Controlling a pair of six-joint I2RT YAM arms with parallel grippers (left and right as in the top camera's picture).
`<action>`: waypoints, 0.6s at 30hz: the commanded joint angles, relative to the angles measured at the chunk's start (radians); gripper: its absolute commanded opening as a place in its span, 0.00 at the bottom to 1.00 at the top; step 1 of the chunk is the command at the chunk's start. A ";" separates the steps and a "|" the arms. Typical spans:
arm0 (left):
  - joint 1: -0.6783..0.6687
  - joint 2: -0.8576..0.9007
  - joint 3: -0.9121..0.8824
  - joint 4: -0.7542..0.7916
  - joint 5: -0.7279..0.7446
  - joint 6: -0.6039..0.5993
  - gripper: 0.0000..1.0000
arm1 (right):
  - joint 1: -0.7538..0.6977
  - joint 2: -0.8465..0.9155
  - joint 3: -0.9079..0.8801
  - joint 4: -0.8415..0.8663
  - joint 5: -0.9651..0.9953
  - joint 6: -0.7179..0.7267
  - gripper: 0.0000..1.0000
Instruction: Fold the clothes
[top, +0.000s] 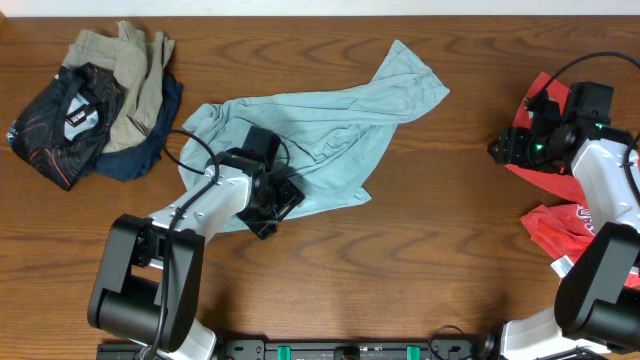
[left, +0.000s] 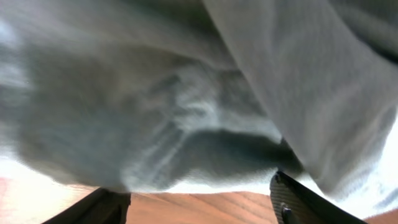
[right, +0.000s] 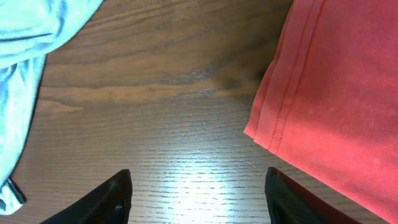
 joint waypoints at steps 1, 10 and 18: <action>0.001 0.010 -0.015 0.019 -0.132 -0.066 0.68 | 0.007 0.005 -0.004 -0.006 0.019 -0.016 0.67; 0.001 0.010 -0.015 0.039 -0.132 -0.066 0.06 | 0.007 0.005 -0.004 -0.006 0.029 -0.016 0.67; 0.041 0.007 -0.015 -0.237 -0.132 0.112 0.06 | 0.005 0.005 -0.004 -0.030 0.188 0.000 0.69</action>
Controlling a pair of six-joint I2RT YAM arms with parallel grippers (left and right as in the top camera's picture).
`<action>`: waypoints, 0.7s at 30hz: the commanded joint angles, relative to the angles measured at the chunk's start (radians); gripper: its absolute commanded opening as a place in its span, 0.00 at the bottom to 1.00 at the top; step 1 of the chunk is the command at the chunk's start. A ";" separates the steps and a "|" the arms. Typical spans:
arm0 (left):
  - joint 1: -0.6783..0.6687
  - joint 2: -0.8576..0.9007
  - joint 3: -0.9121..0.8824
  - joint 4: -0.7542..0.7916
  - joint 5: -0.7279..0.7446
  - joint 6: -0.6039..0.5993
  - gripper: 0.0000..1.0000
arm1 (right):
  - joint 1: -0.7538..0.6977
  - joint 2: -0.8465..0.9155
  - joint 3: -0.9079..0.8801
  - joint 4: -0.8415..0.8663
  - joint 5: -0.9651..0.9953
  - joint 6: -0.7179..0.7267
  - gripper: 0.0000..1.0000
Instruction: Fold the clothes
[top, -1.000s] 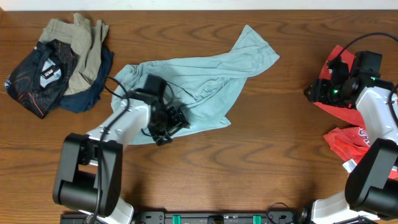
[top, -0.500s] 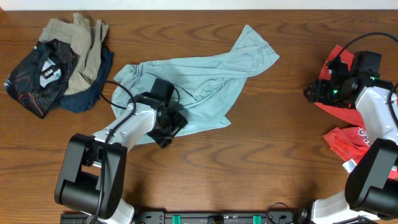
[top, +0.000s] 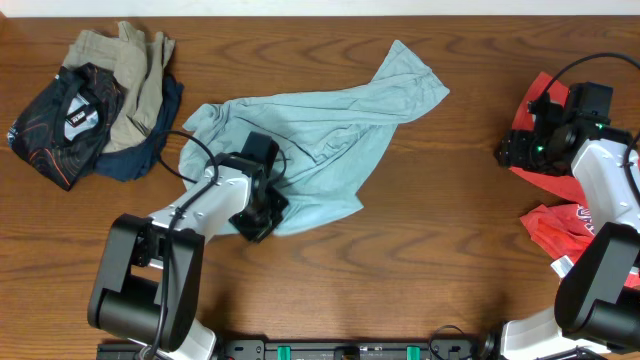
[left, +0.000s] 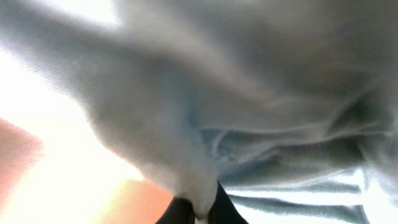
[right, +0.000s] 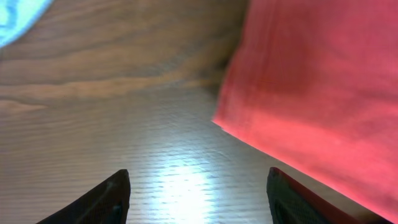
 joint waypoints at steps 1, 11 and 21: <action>0.051 0.008 -0.007 -0.126 -0.039 0.158 0.06 | 0.003 0.005 -0.004 -0.013 0.089 -0.002 0.69; 0.370 0.008 -0.007 -0.286 -0.180 0.233 0.06 | 0.003 0.007 -0.005 -0.013 -0.009 -0.053 0.49; 0.451 0.008 -0.007 -0.203 -0.124 0.233 0.06 | 0.009 0.165 -0.005 0.103 -0.052 -0.041 0.13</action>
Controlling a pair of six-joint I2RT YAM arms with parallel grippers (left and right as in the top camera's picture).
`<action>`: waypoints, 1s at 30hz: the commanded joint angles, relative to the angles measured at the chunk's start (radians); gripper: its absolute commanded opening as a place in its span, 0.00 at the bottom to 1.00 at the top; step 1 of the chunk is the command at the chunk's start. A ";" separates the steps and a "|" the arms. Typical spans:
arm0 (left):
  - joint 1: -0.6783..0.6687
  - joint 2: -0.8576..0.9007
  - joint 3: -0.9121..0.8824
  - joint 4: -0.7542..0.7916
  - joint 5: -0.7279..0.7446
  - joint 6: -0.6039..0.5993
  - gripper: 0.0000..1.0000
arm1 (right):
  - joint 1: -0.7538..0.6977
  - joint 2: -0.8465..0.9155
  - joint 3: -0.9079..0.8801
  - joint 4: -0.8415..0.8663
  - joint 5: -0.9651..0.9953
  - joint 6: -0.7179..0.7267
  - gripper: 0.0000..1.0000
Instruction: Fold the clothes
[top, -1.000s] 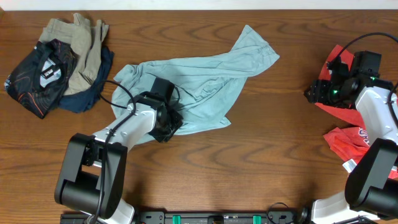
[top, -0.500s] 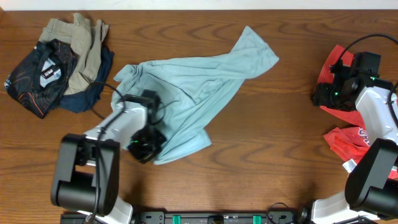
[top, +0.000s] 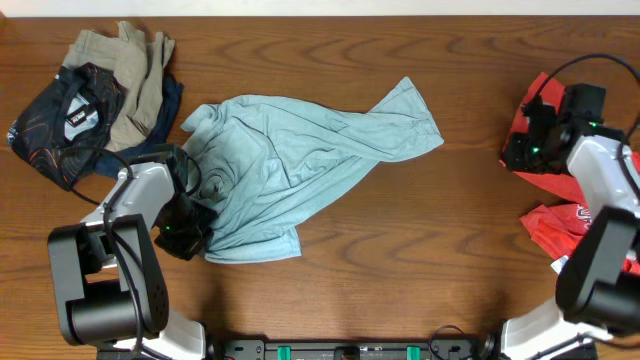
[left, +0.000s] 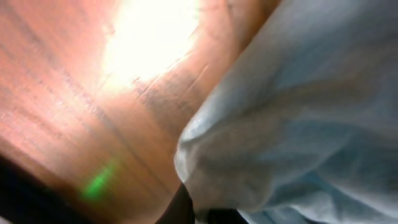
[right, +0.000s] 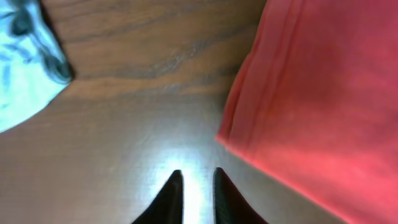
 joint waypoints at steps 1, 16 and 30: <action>-0.004 0.007 -0.004 0.011 0.007 0.013 0.06 | 0.008 0.089 -0.004 0.055 -0.021 0.020 0.13; -0.006 0.007 -0.004 0.010 0.007 0.014 0.06 | -0.116 0.248 -0.004 0.166 0.487 0.190 0.32; -0.006 0.007 -0.004 0.032 0.006 0.013 0.06 | -0.333 0.147 0.167 0.111 -0.291 0.087 0.47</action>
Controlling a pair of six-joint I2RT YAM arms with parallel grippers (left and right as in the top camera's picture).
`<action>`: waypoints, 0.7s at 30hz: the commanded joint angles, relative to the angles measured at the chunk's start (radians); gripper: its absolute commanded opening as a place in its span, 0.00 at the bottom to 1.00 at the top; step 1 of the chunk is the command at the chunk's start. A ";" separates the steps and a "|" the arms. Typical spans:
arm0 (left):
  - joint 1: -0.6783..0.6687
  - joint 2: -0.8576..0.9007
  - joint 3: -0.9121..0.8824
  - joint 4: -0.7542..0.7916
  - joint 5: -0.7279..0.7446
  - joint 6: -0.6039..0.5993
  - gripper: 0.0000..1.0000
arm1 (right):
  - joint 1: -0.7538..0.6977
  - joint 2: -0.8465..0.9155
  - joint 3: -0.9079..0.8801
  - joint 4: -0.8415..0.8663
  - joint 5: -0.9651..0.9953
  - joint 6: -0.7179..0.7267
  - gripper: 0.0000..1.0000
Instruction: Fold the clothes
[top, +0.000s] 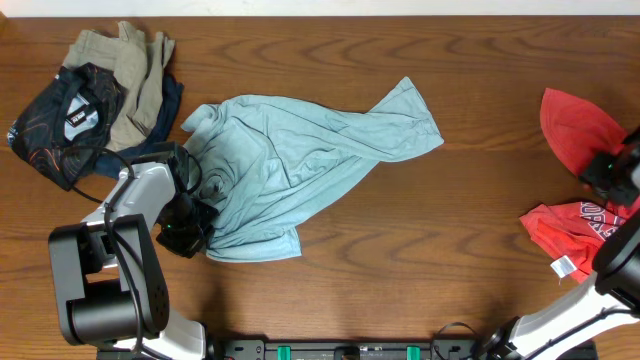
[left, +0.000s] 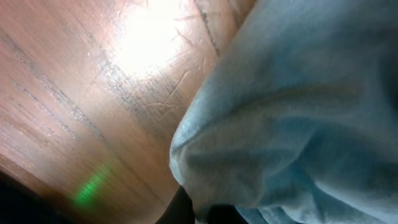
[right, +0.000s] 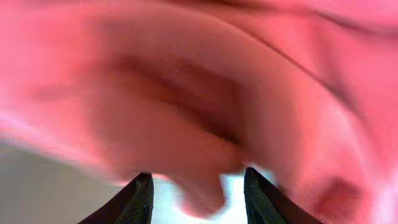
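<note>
A light blue shirt (top: 310, 150) lies crumpled across the middle left of the wooden table (top: 420, 270). My left gripper (top: 185, 232) is at the shirt's lower left corner and is shut on a fold of it. The left wrist view shows that blue fold (left: 298, 93) bulging out of the closed left gripper (left: 199, 214). My right gripper (top: 608, 172) is at the table's far right edge, beside a red garment (top: 572, 115). In the right wrist view the red cloth (right: 199, 74) fills the frame, blurred. The right gripper (right: 200, 196) stands open, with a lobe of red cloth hanging between its fingers (right: 140, 199).
A pile of clothes (top: 100, 95), khaki, navy and a dark patterned piece, sits at the back left. A second red garment with white print (top: 560, 225) lies at the right edge, nearer the front.
My right gripper has moved from the left side of the red garment to the far right edge and has gone from shut to open against the red cloth. The left arm and blue shirt are unchanged.
First my left gripper stood open over the shirt's lower edge near the middle. Then it was shut on the cloth, and later it held that edge further left, the shirt lying shifted. The right gripper was open near the red garment, then shut, and is now open on it.
</note>
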 joint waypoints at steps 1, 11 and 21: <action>-0.002 0.007 -0.004 0.010 0.000 0.013 0.06 | 0.050 -0.042 0.048 -0.001 -0.483 -0.095 0.48; -0.002 0.007 -0.004 0.027 -0.001 0.014 0.06 | 0.381 -0.014 0.018 -0.093 -0.306 -0.172 0.67; -0.002 0.007 -0.004 0.035 -0.001 0.014 0.06 | 0.608 0.135 0.018 -0.006 -0.257 -0.136 0.71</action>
